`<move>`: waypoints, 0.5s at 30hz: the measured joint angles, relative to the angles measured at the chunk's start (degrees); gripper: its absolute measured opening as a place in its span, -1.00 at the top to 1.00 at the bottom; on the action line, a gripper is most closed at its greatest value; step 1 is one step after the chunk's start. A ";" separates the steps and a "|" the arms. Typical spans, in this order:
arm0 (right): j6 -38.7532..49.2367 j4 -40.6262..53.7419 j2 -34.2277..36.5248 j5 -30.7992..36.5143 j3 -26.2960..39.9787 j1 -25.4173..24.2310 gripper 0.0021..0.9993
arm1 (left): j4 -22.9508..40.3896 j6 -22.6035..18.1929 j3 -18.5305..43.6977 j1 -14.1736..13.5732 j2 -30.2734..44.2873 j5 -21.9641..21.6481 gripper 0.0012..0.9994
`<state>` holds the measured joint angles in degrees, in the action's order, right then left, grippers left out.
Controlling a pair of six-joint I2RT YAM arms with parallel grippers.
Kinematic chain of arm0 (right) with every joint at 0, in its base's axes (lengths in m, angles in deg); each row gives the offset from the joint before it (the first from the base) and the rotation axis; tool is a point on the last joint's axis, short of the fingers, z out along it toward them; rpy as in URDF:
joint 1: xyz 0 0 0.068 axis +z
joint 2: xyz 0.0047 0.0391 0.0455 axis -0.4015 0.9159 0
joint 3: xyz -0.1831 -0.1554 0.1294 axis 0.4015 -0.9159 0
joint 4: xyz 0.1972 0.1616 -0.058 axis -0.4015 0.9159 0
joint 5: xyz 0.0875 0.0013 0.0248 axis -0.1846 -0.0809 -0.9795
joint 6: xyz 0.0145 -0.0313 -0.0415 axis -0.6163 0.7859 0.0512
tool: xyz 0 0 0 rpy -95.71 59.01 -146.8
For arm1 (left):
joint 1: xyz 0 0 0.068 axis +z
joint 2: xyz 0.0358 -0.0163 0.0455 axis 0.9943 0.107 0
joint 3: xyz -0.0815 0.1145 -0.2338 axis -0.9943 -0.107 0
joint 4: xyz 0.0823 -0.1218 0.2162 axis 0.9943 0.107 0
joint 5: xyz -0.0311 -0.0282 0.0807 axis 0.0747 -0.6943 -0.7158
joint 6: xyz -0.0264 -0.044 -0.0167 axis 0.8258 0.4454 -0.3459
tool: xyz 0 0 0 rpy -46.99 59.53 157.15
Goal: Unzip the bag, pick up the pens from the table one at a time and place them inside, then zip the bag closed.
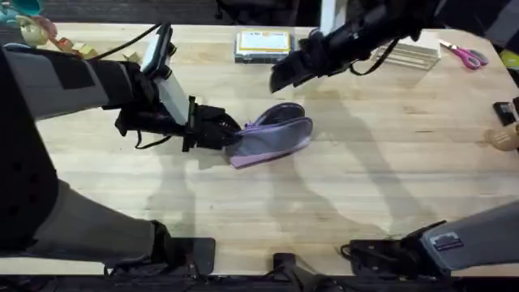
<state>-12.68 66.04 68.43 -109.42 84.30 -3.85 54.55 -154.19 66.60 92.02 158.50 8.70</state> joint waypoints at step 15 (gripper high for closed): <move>0.43 -3.22 -0.11 7.22 0.00 9.79 -1.00 | -0.16 0.01 0.00 0.00 0.02 0.02 0.26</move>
<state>-12.25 62.82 68.32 -102.20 84.30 5.94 54.38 -154.18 66.60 92.02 158.52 8.72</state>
